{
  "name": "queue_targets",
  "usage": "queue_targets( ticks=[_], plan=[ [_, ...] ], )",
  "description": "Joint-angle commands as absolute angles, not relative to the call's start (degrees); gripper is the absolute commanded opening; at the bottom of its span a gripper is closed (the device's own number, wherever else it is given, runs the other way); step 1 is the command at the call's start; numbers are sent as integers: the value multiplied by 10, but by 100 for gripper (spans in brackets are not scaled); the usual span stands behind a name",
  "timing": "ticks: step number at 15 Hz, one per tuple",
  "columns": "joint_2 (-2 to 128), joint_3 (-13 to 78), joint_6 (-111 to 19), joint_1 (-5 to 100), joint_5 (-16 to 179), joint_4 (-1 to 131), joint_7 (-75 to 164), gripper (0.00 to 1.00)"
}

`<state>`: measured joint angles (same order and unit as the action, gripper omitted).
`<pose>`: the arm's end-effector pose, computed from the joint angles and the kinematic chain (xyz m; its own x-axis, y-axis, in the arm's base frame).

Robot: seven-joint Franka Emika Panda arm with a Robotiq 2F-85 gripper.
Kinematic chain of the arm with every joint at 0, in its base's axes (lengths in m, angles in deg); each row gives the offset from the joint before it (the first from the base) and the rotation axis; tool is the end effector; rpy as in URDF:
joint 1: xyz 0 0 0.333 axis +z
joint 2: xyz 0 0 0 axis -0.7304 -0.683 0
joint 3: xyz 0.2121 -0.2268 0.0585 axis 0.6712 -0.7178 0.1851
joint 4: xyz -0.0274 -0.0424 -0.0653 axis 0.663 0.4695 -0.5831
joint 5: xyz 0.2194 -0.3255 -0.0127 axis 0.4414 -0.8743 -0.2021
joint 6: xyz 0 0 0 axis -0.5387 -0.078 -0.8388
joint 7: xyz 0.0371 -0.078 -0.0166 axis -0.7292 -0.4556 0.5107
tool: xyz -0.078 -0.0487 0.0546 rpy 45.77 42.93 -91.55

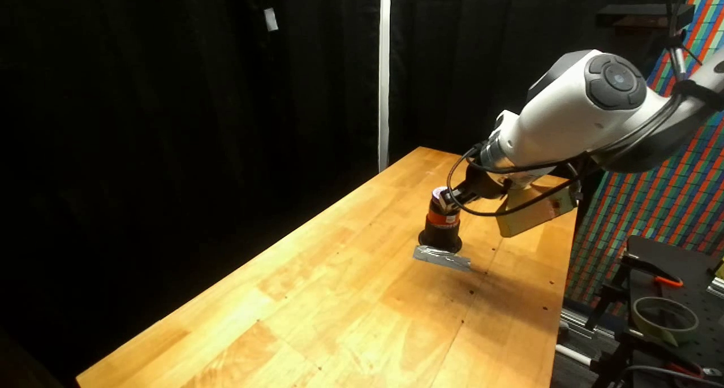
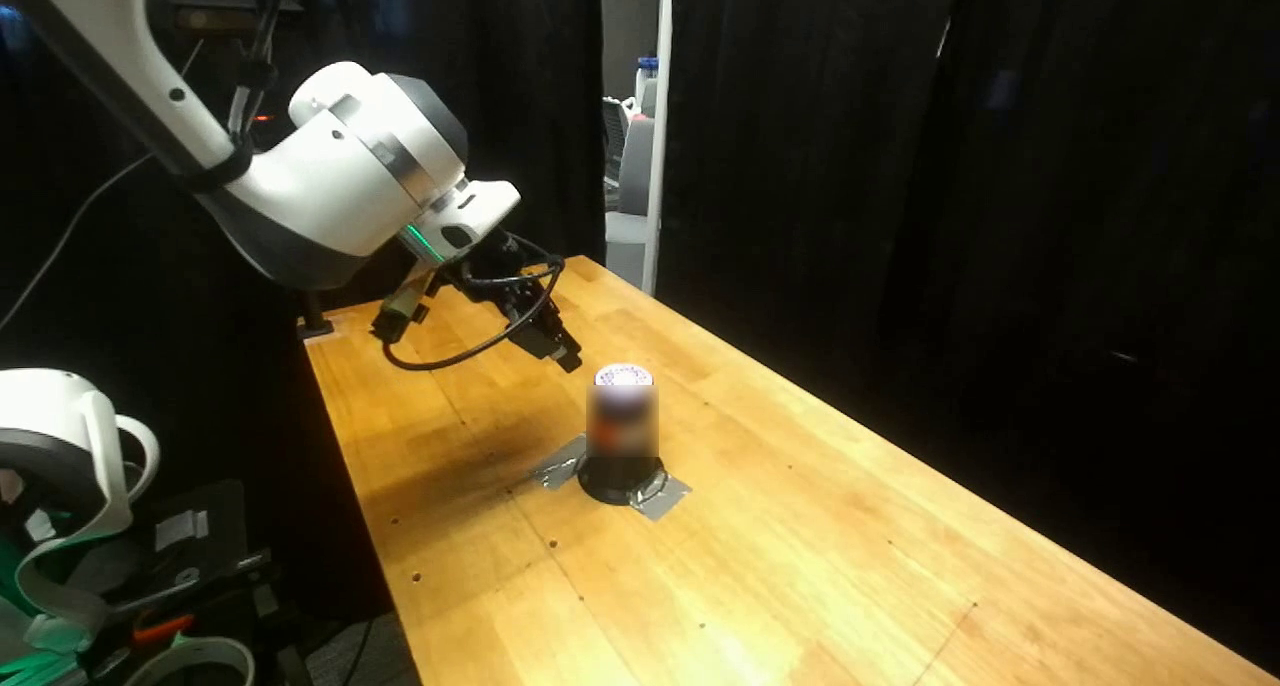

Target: Put the rubber band on the jar.

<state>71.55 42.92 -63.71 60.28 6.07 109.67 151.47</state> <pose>0.4556 0.1946 0.2604 0.7325 -0.2850 0.6182 -0.3923 -0.9189 0.0412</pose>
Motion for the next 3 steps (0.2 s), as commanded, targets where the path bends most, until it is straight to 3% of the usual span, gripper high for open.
queue_targets(
  ticks=[1, 3],
  plan=[
    [712, 455, -635, 586, 167, 1110, 1358, 63],
    [710, 469, -624, 592, 237, 1113, 1269, 79]
  ],
)
